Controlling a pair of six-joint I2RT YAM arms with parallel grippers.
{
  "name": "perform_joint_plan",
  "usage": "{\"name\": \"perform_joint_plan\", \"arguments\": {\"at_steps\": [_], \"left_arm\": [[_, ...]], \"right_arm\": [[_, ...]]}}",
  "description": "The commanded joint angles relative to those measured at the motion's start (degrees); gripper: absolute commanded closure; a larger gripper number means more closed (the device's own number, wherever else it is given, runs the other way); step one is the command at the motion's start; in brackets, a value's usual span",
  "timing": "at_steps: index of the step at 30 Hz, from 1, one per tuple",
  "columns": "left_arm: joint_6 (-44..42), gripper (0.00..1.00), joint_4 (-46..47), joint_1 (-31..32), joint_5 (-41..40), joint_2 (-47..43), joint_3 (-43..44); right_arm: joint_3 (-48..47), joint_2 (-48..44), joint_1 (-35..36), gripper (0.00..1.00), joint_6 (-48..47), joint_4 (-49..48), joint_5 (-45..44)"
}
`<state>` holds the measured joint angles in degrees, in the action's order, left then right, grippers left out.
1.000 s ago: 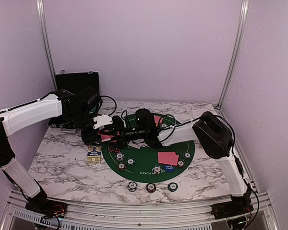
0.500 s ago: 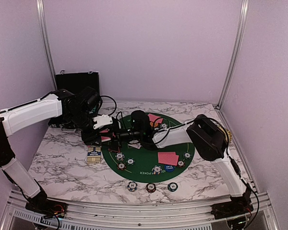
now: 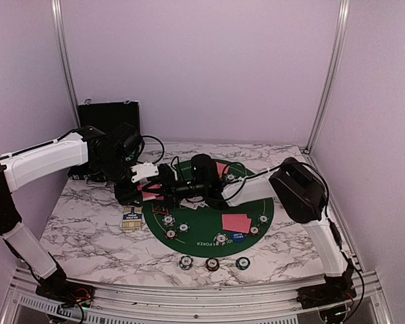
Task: Distribute texas hold em gaming equipment
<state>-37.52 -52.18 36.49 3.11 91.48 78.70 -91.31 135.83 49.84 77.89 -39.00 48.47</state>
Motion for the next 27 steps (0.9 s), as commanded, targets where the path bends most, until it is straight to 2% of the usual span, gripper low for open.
{"name": "perform_joint_plan", "arguments": {"at_steps": [1,27], "left_arm": [[0.0,1.0,0.3,-0.1,0.6,-1.1,0.9],[-0.1,1.0,0.3,-0.1,-0.1,-1.0,1.2]], "right_arm": [[2.3,-2.2,-1.0,0.49,-2.2,2.5,0.1],[10.3,-10.0,-3.9,0.93,-2.1,-0.6,1.1]]}}
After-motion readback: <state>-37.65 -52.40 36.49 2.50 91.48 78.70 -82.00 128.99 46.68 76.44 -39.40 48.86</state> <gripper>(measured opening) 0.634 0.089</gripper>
